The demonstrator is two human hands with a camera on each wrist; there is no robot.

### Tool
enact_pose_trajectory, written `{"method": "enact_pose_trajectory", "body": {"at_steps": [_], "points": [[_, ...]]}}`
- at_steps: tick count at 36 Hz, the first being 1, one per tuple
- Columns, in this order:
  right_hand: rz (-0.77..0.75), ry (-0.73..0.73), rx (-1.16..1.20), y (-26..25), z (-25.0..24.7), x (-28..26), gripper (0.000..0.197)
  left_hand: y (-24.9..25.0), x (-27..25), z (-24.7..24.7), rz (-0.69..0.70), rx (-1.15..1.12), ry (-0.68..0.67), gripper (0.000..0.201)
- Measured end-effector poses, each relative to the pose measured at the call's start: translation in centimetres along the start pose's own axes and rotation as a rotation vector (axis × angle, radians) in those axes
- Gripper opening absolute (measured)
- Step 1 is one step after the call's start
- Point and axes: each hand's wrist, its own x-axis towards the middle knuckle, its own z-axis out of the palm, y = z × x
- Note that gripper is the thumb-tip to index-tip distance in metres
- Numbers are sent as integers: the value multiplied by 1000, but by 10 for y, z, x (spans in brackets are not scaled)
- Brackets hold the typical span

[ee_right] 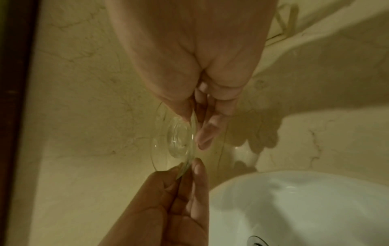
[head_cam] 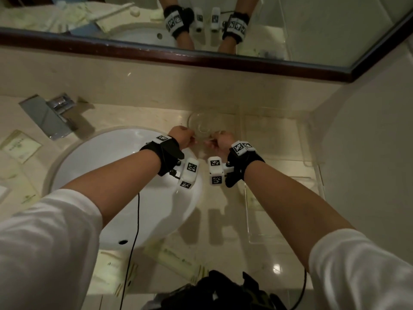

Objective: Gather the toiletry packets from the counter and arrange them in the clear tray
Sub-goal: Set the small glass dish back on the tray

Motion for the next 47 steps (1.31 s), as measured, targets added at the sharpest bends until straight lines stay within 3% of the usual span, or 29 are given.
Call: {"method": "enact_pose_trajectory", "body": {"at_steps": [4, 16, 25, 34, 38, 47], "points": [[-28, 25, 141, -6, -6, -11, 24, 10, -14, 7, 24, -160, -32, 17], [-214, 183, 235, -9, -67, -40, 13, 32, -46, 65, 170, -35, -149, 20], [-239, 315, 104, -2, -133, -43, 16, 36, -65, 126, 114, -23, -260, 22], [-201, 369, 52, 4, -178, -34, 14, 39, -67, 174, 47, 13, -268, 19], [-177, 374, 29, 5, -190, -31, 15, 41, -69, 187, 22, 23, -260, 6], [-179, 332, -39, 0, -202, -27, 13, 40, -56, 201, -74, -18, -256, 23]]}}
